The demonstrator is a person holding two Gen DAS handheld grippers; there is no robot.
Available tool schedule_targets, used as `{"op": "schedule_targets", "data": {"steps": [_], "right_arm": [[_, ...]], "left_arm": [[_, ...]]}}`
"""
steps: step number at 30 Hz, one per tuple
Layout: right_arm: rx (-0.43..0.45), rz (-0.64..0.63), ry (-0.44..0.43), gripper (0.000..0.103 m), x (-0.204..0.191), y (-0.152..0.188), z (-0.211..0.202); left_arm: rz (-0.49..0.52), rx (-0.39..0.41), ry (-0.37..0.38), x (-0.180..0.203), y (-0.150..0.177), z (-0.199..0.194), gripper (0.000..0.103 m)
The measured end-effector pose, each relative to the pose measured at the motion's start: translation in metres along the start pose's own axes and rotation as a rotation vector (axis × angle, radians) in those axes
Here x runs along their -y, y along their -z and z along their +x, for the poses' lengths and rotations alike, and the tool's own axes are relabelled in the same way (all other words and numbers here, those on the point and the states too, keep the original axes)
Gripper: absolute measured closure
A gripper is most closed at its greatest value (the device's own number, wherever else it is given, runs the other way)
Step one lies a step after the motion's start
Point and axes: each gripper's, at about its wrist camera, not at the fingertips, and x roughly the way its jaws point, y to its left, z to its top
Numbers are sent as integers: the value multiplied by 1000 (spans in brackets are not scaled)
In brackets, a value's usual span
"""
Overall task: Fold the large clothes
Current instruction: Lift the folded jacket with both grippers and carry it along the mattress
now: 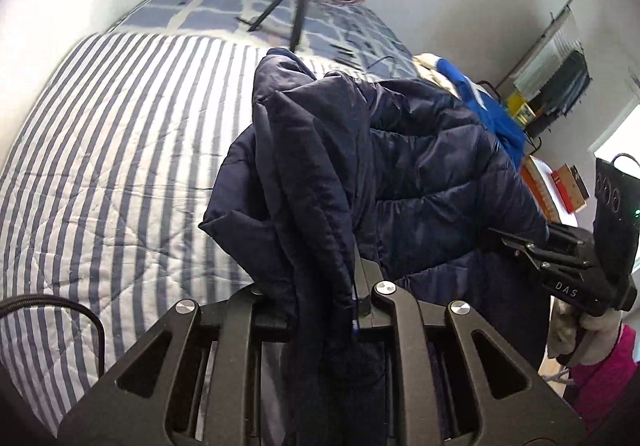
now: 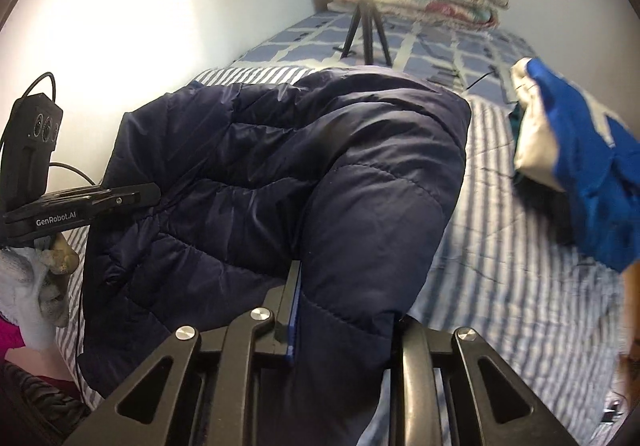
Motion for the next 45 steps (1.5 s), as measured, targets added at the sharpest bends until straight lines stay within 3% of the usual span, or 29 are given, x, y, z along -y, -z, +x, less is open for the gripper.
{"op": "schedule_targets", "data": {"steps": [14, 26, 34, 45], "right_arm": [[96, -29, 130, 83, 30, 29, -81], [128, 31, 170, 84, 78, 52, -109], [136, 61, 191, 84, 96, 65, -126], [140, 75, 208, 84, 105, 71, -136]], "left_arm": [[130, 37, 44, 87, -4, 8, 87], [305, 80, 2, 170, 3, 22, 87], [388, 105, 14, 202, 15, 24, 87], [421, 106, 32, 220, 13, 33, 87]]}}
